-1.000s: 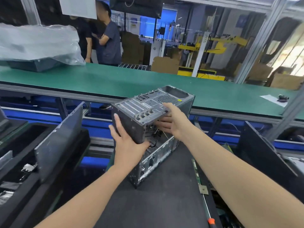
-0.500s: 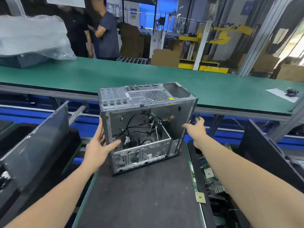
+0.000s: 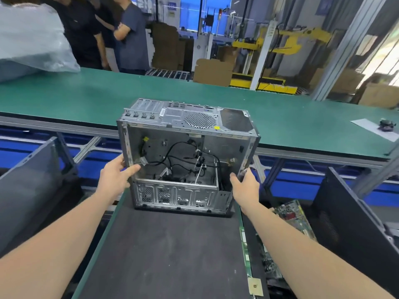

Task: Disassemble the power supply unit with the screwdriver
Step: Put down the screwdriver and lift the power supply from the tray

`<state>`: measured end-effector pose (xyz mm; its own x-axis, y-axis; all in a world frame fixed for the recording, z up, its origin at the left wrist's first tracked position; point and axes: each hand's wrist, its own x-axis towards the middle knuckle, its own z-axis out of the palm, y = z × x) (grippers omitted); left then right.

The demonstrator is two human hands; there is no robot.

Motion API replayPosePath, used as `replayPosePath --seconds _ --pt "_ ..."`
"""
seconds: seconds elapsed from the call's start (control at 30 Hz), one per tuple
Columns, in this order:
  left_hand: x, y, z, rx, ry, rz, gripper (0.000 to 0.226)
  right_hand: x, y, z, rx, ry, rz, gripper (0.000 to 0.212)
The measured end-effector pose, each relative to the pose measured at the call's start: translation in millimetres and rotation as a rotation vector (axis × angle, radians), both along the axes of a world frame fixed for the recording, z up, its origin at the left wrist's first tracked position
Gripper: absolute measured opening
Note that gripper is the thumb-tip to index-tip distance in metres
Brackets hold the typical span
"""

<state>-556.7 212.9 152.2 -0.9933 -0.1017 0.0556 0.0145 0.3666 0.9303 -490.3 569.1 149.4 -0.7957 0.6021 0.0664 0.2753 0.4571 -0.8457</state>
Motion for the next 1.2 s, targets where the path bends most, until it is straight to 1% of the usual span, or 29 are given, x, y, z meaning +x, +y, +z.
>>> replayPosePath --seconds 0.17,0.27,0.33,0.4,0.43,0.47,0.5,0.57,0.6,0.67,0.7,0.77,0.83,0.9,0.97,1.07,1.2 --pt "-11 3 -5 0.000 -0.005 -0.022 0.031 -6 3 3 -0.015 -0.025 -0.001 0.030" --pt "-4 7 -7 0.009 0.001 0.028 0.030 -4 4 4 -0.043 -0.041 0.018 0.034" --pt "3 13 -10 0.051 -0.014 0.096 0.024 0 3 8 -0.076 -0.074 0.049 0.034" --pt "14 24 -12 0.049 -0.050 0.190 0.012 6 3 14 -0.078 -0.150 0.104 0.028" --pt "20 31 -13 0.048 -0.079 0.234 0.009 9 3 15 -0.054 -0.209 0.122 0.040" --pt "25 38 -14 0.056 -0.113 0.265 0.012 14 1 17 -0.040 -0.263 0.128 0.054" --pt "30 45 -14 0.065 -0.153 0.279 0.022 19 -1 18 -0.044 -0.306 0.132 0.059" --pt "39 60 -13 0.071 -0.268 0.253 0.049 35 -6 15 -0.127 -0.339 0.125 0.047" --pt "45 68 -12 0.080 -0.318 0.189 0.056 44 -8 13 -0.171 -0.341 0.115 0.046" --pt "64 87 -9 0.110 -0.362 -0.023 0.057 67 -12 13 -0.185 -0.341 0.112 0.046" --pt "76 97 -8 0.112 -0.353 -0.143 0.053 80 -12 13 -0.167 -0.335 0.120 0.046" --pt "104 123 -8 0.044 -0.279 -0.355 0.038 107 -7 13 -0.141 -0.312 0.132 0.068" --pt "135 152 -9 -0.029 -0.190 -0.514 0.024 140 3 15 -0.118 -0.302 0.123 0.075" --pt "165 185 -12 -0.092 -0.107 -0.642 0.019 176 18 15 -0.103 -0.294 0.084 0.068" --pt "198 217 -14 -0.163 -0.035 -0.751 0.020 214 39 14 -0.089 -0.291 0.026 0.050" --pt "244 262 -19 -0.230 0.000 -0.906 0.019 274 74 15 -0.053 -0.329 -0.066 0.045" --pt "293 316 -28 -0.330 0.065 -1.076 0.019 348 126 2 -0.074 -0.334 -0.185 0.030"
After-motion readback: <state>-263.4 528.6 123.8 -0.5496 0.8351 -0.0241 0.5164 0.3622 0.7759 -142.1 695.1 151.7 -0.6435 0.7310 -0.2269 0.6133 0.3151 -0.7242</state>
